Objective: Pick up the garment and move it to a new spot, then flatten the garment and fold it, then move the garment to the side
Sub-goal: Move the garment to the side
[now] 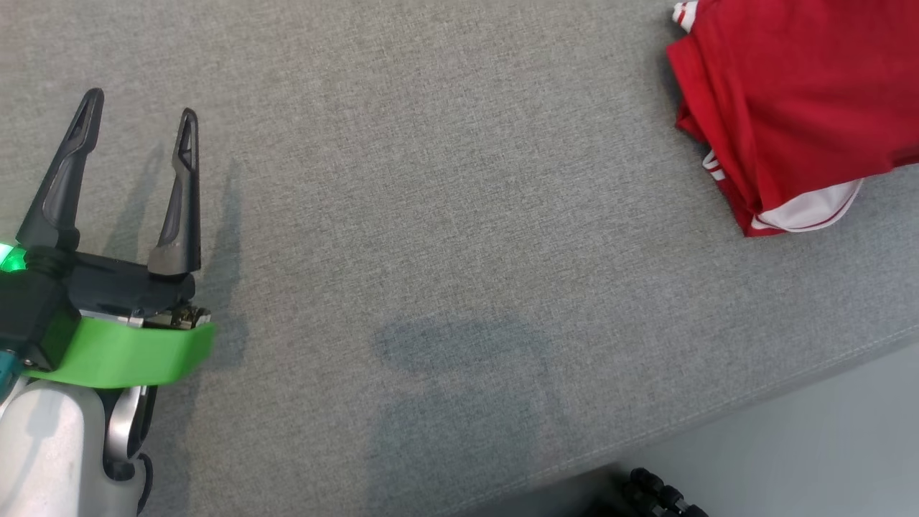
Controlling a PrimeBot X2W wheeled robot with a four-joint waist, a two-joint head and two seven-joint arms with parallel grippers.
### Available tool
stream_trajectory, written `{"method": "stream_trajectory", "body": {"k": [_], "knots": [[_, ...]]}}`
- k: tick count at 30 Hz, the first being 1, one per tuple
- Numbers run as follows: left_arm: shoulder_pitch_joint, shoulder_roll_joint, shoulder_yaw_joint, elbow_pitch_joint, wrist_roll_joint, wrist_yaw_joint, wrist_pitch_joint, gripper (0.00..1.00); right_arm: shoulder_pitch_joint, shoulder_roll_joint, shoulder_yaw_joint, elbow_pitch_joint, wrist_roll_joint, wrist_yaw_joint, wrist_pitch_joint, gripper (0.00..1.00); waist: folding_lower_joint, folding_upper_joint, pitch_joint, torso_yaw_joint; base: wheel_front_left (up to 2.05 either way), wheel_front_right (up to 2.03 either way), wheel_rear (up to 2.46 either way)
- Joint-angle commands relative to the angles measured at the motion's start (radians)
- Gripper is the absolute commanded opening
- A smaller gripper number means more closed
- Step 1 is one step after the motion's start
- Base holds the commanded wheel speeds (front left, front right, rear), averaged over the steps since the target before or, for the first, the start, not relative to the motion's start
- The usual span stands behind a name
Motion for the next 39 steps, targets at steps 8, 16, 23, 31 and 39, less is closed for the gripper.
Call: {"method": "stream_trajectory", "body": {"k": [8,16,23,31,39], "knots": [[-0.044,0.018,-0.019,-0.009,0.001,-0.006,0.005,1.0,-0.086,0.03,-0.076,0.206,0.003,-0.002,-0.012,0.75,-0.0001,-0.0001,0.09,0.026,0.0,0.0,0.0],[-0.029,0.009,-0.023,0.018,-0.011,0.006,-0.011,1.0,-0.092,0.117,-0.129,0.285,-0.014,-0.002,-0.084,1.0,-0.0001,-0.0001,0.061,0.029,0.0,0.0,0.0],[0.019,-0.008,-0.017,0.055,-0.031,0.023,-0.037,1.0,-0.017,0.233,-0.204,0.178,-0.024,-0.002,-0.123,1.0,-0.0001,-0.0001,-0.023,0.028,0.0,0.0,0.0],[0.087,-0.033,-0.003,0.088,-0.058,0.056,-0.058,1.0,0.091,0.378,-0.216,-0.021,-0.046,-0.002,-0.13,1.0,-0.0001,-0.0001,-0.121,0.049,0.0,0.0,0.0],[0.15,-0.055,0.005,0.118,-0.082,0.072,-0.078,1.0,0.175,0.488,-0.119,-0.183,-0.069,-0.002,-0.086,1.0,-0.0001,-0.0001,-0.207,0.116,0.0,0.0,0.0]]}}
